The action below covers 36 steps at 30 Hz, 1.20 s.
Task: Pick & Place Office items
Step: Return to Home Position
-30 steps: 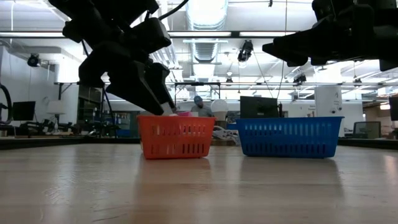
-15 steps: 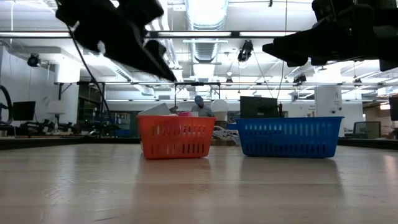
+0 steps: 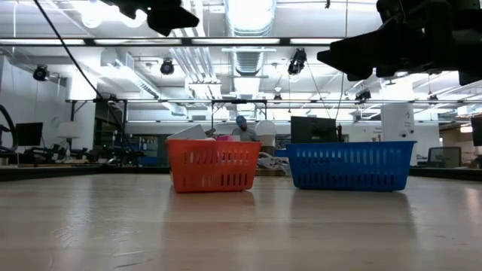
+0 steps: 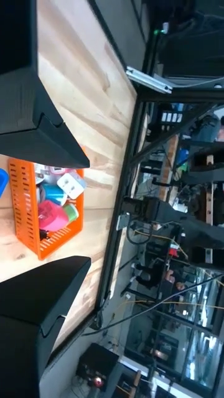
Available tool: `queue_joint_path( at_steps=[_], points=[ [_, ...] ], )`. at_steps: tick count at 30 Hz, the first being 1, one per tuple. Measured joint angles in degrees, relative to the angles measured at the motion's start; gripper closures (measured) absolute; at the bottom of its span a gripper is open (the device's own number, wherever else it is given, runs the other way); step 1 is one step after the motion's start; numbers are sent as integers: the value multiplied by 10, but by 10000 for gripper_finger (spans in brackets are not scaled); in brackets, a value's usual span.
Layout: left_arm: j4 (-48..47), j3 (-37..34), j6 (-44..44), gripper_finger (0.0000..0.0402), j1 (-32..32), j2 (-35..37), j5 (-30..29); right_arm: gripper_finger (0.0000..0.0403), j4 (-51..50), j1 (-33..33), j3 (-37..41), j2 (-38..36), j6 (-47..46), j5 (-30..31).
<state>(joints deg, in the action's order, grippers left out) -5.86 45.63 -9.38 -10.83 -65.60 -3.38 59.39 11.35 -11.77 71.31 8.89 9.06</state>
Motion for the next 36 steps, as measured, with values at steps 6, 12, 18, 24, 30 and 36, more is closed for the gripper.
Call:
queue_joint_path(
  at_steps=[6, 12, 18, 24, 30, 36],
  points=[
    [-77, -1, 58, 117, -1, 45, 0, 165, -6, -2, 0, -10, -18, 81],
    [-59, -21, 50, 117, -26, 98, 79, 165, -108, -2, 0, -100, -26, 29],
    [22, -104, 62, 117, -35, 185, 103, 165, -219, -1, -2, -241, -55, -62],
    [116, -198, 72, 117, -36, 277, 105, 165, -380, 1, -2, -387, -87, -83],
    [143, -256, 77, 117, -36, 349, 100, 165, -411, 1, 1, -462, -81, -110],
    [154, -272, 77, 117, -36, 384, 100, 165, -417, 1, 6, -471, -83, -172]
  ],
)
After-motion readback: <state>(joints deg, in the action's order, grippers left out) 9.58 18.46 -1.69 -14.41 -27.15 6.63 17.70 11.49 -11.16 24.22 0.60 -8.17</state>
